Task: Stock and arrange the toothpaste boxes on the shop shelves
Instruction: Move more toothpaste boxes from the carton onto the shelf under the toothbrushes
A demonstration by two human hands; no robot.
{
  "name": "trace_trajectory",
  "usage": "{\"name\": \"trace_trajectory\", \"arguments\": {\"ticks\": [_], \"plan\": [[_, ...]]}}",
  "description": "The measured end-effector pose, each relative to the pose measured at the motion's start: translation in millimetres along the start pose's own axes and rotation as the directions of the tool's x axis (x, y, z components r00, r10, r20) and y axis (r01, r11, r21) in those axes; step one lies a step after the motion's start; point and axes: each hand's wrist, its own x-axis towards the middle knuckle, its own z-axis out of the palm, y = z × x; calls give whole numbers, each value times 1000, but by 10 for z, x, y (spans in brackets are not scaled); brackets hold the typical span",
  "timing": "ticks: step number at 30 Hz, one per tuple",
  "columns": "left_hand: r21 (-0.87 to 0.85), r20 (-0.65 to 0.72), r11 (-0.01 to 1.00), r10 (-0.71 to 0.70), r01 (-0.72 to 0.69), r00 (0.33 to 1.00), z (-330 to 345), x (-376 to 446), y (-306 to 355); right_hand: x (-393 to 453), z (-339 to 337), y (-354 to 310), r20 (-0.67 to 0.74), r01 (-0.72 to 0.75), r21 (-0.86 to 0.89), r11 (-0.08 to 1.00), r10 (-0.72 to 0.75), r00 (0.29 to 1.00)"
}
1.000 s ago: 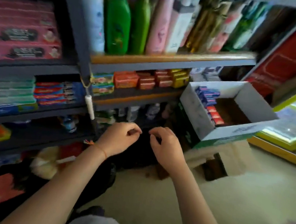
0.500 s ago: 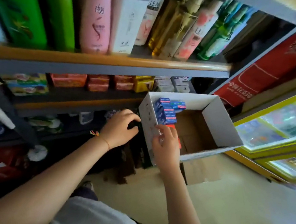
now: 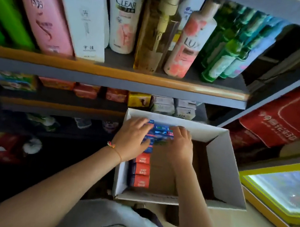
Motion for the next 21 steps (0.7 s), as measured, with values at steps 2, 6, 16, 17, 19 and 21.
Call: {"name": "trace_trajectory", "arguments": {"ticks": [2,6,16,17,19,21], "plan": [[20,36,994,-111,111,993,79,39,160,184,32,177,123,94,-57,994,-87,989],[155,94,958,-257,241,962,226,94,325,465,88,408,293,253,-48,966,-228,928],[267,93,889,-409,373,908,239,150,515,562,194,640,334,315,143,938,-346,877],[266,95,888,-411,374,907,232,153,520,531,168,675,322,315,159,936,-351,879],[224,130,895,-420,386,898,169,163,530,472,23,728,310,287,199,937,-338,889],[161,179,911,-404,378,897,40,178,559,446,-202,776,314,255,243,936,-325,892]]}}
